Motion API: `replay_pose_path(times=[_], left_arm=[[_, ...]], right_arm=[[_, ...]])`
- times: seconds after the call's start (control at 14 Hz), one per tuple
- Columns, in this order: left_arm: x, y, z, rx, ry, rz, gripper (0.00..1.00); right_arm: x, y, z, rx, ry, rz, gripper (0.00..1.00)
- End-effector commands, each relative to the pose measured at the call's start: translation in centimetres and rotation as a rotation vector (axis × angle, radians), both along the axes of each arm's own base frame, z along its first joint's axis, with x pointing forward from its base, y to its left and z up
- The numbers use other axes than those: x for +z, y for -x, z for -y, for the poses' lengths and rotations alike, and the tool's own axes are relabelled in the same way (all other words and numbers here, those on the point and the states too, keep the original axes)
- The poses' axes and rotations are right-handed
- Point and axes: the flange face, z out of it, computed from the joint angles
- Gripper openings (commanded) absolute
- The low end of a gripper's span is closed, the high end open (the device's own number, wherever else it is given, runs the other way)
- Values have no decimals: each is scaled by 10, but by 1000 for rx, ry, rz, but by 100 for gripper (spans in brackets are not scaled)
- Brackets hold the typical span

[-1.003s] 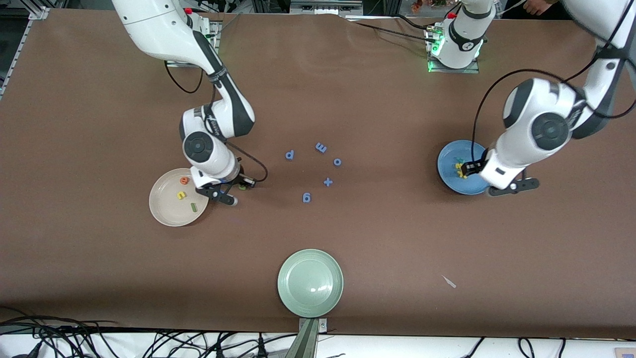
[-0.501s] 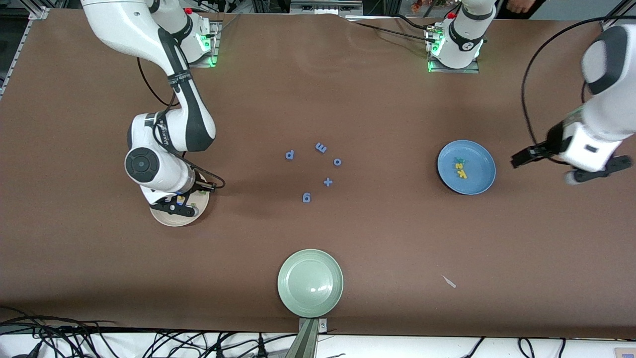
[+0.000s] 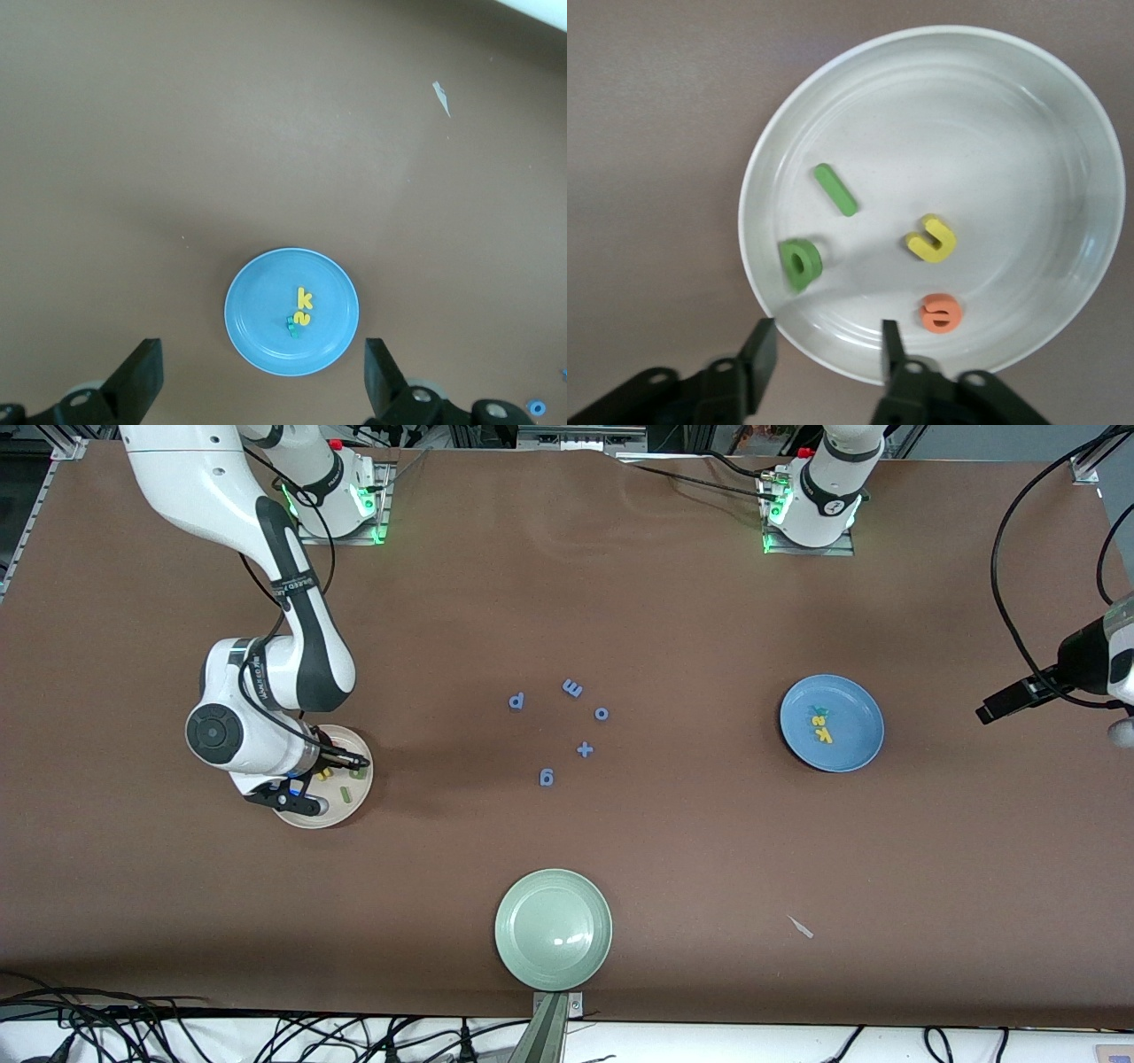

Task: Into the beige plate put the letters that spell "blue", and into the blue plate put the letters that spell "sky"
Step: 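Place the green p on the white plate with the right gripper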

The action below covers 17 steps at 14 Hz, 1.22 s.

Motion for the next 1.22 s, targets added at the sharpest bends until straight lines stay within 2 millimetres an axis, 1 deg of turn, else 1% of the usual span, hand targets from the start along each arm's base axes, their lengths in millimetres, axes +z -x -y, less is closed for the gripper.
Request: replay_pose_path(times=[0.0,0.07,0.14,0.21,0.29,0.36,0.43,0.5,0.57,0.72,0.86,1.0,1.07,1.15], left_arm=[[16,-5,28,-48,-8,-35,100],[24,-4,30,-48,-20,-62,100],[31,-3,30,-60,-23,-69,100],[36,-2,35,-86,-17,-62,100],[40,0,38,-95,-11,-57,100],[51,7,45,-116,-13,-55,100],[62,14,41,-141,-14,-47,100],[66,18,43,-199,-13,-48,100],[68,24,42,-242,-10,-74,100],[68,25,35,-257,-6,-83,100],[68,26,41,-267,-6,-86,100],[70,26,46,-275,-6,-81,100],[75,26,45,-273,-9,-71,100],[79,25,40,-264,-7,-61,100]], right_arm=[[17,-4,-5,6,-34,9,67],[24,-6,-7,10,-37,4,70],[38,-12,-10,12,-41,1,77],[55,-17,-15,26,-42,-6,90],[71,-23,-15,34,-39,-7,99],[87,-28,-18,43,-38,-10,99],[104,-33,-15,58,-12,-5,100],[128,-35,-17,83,14,6,100],[150,-34,-15,100,38,11,100],[201,-31,-7,122,73,69,100],[246,-37,13,128,128,135,100],[275,-28,18,139,150,112,100],[288,-24,18,168,135,105,100],[298,-21,19,199,120,107,100]])
